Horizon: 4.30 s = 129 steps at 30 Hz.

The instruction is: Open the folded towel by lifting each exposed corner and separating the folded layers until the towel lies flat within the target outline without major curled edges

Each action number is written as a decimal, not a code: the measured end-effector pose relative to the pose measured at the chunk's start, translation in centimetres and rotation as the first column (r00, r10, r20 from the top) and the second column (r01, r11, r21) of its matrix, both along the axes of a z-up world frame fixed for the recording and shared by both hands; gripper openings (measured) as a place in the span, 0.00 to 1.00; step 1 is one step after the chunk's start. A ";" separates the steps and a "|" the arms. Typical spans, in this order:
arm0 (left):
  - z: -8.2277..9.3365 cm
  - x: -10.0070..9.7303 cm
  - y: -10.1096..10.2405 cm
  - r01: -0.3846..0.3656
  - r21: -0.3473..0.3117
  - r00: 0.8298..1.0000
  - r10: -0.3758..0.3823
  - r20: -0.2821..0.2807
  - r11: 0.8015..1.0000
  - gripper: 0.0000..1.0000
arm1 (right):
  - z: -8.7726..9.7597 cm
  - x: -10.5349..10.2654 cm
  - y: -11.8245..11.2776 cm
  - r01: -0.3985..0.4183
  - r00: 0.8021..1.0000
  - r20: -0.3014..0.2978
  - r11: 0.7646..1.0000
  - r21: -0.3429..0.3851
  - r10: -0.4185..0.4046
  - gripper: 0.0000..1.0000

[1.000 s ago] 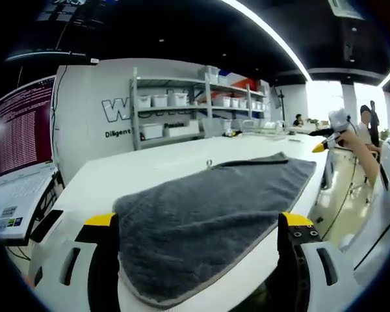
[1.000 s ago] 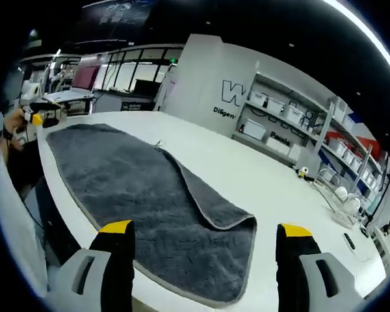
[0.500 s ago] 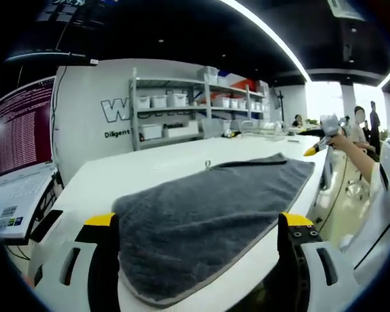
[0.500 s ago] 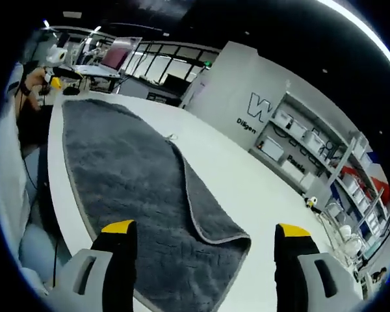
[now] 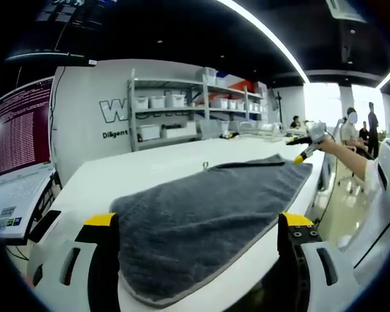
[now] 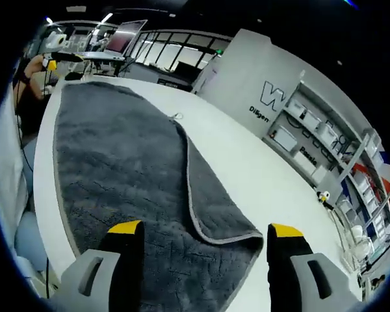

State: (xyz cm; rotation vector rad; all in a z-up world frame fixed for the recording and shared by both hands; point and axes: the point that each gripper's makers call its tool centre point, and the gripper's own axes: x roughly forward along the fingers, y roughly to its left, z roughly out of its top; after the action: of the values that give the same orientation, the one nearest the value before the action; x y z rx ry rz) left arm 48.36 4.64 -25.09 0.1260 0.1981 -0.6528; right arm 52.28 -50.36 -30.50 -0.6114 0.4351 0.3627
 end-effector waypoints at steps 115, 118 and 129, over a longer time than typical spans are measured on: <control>-3.1 1.3 -0.3 -0.025 0.039 0.996 0.028 -0.083 0.999 0.98 | 0.7 17.9 -7.1 0.343 0.938 0.076 0.938 -0.044 -0.339 0.00; -3.3 1.2 -0.1 -0.028 0.048 0.995 0.032 -0.089 0.998 0.98 | -0.1 18.2 -7.3 0.352 0.935 0.066 0.935 -0.046 -0.349 0.00; -3.4 0.7 0.4 -0.043 0.059 0.994 0.049 -0.096 0.997 0.98 | -2.7 18.9 -7.3 0.360 0.933 0.025 0.931 -0.067 -0.359 0.00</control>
State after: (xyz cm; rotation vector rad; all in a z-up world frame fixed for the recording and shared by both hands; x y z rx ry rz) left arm 49.07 5.08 -28.47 0.1438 0.3127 -0.6082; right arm 71.17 -57.65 -33.19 -0.5886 0.5391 -0.0072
